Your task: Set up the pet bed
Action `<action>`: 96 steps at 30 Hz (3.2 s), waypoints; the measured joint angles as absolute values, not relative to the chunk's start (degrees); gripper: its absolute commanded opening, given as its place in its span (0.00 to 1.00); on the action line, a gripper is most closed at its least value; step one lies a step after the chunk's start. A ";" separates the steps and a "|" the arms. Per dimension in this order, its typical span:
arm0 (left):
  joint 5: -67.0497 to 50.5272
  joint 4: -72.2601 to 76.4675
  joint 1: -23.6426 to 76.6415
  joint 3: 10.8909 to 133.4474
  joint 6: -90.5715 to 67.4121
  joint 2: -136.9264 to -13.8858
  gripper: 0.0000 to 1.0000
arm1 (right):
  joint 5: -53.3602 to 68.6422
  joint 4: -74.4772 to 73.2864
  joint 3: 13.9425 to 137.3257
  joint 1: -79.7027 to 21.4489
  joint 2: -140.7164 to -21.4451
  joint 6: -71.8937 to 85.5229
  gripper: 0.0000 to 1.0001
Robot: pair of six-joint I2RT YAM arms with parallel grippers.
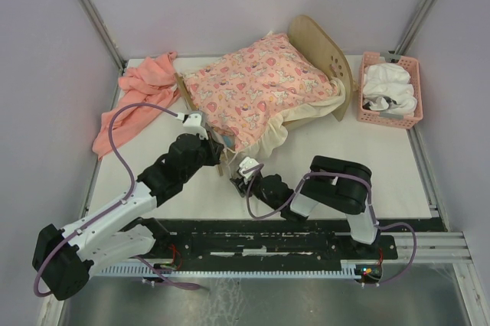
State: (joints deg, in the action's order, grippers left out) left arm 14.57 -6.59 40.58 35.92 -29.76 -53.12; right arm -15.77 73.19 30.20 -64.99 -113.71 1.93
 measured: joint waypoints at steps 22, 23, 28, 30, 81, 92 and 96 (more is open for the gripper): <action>21.50 -22.65 40.58 35.48 -30.35 -28.56 0.03 | -19.66 77.43 29.95 -63.64 -116.25 6.68 0.02; 22.17 -23.64 40.60 34.39 -30.65 -27.14 0.03 | -19.75 77.58 29.69 -63.20 -116.07 7.20 0.02; 23.75 -27.51 40.58 32.82 -31.94 -23.55 0.03 | -19.64 77.10 29.15 -61.65 -114.67 8.75 0.02; 22.74 -26.85 40.58 32.82 -31.92 -23.27 0.03 | -19.42 76.86 29.17 -61.06 -114.28 9.32 0.02; 19.90 -17.37 38.74 28.77 -43.51 -33.76 0.48 | -15.55 15.38 51.83 -59.51 -83.02 2.87 0.49; 8.71 -12.34 28.01 28.88 -47.03 -37.56 0.47 | -14.50 5.39 54.63 -59.72 -86.06 3.88 0.39; 3.70 -9.87 24.01 28.86 -48.16 -39.51 0.47 | -14.57 2.15 56.27 -59.90 -85.06 7.60 0.38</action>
State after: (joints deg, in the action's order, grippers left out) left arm 3.70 -9.87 24.01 28.86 -48.16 -39.51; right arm -14.57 2.15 56.27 -59.90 -85.06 7.60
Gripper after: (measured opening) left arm 0.473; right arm 0.387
